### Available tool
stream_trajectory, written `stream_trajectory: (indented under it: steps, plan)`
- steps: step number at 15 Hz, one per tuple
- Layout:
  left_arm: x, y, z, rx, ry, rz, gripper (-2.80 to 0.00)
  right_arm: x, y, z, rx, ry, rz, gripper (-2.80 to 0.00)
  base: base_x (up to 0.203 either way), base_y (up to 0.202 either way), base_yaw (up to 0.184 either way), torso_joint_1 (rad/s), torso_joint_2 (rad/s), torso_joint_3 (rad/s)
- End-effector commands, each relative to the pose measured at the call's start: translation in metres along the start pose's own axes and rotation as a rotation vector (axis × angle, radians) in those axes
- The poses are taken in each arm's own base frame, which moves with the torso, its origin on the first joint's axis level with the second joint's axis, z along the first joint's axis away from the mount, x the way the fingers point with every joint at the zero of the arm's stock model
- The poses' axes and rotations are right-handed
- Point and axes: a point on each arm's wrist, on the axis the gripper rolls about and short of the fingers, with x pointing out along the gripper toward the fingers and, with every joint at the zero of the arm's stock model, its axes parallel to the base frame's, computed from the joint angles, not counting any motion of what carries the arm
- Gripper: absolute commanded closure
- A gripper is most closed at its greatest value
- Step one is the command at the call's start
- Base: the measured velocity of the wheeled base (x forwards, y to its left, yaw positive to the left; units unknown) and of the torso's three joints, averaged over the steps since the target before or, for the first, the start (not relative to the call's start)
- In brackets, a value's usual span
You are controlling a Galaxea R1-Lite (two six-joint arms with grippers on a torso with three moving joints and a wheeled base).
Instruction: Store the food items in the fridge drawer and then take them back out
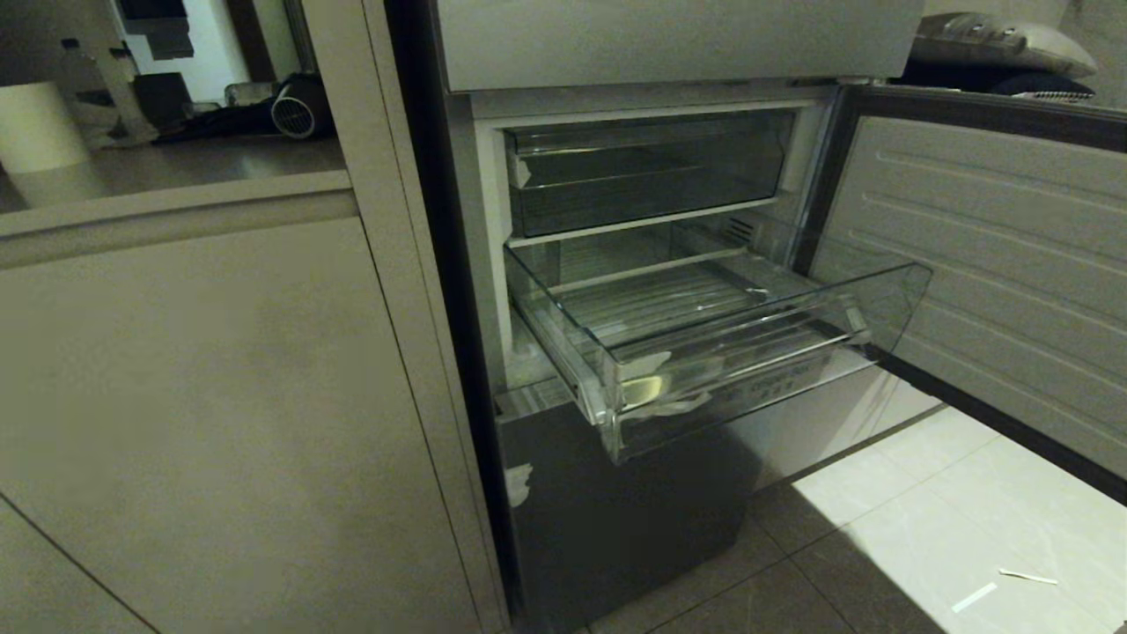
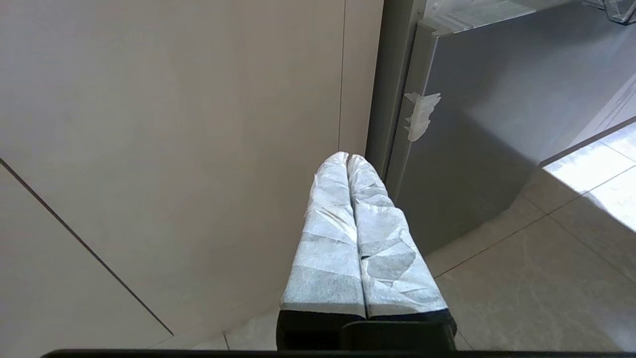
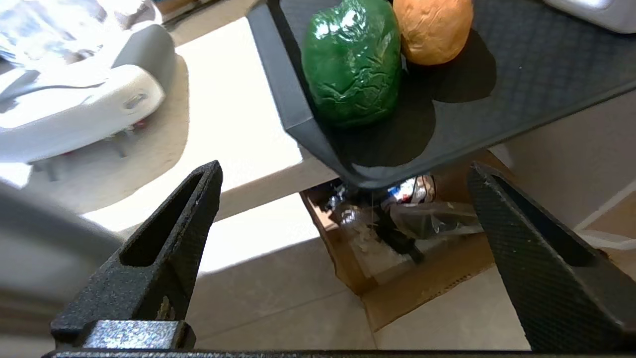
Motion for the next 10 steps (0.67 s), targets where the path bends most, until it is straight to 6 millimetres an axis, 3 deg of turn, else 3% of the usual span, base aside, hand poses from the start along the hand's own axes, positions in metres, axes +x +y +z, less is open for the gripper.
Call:
stream_trajectory:
  steps: [1, 10]
  plan:
    - [0.0, 0.0, 0.0, 0.0, 0.002, 0.001, 0.0, 0.026, -0.007, -0.003, 0.008, 0.043, -0.01, -2.8, 0.0, 0.0, 0.0, 0.0, 0.0, 0.0]
    - [0.0, 0.0, 0.0, 0.0, 0.002, 0.001, 0.0, 0.085, -0.018, 0.013, -0.03, 0.007, -0.001, -2.8, 0.0, 0.0, 0.0, 0.0, 0.0, 0.0]
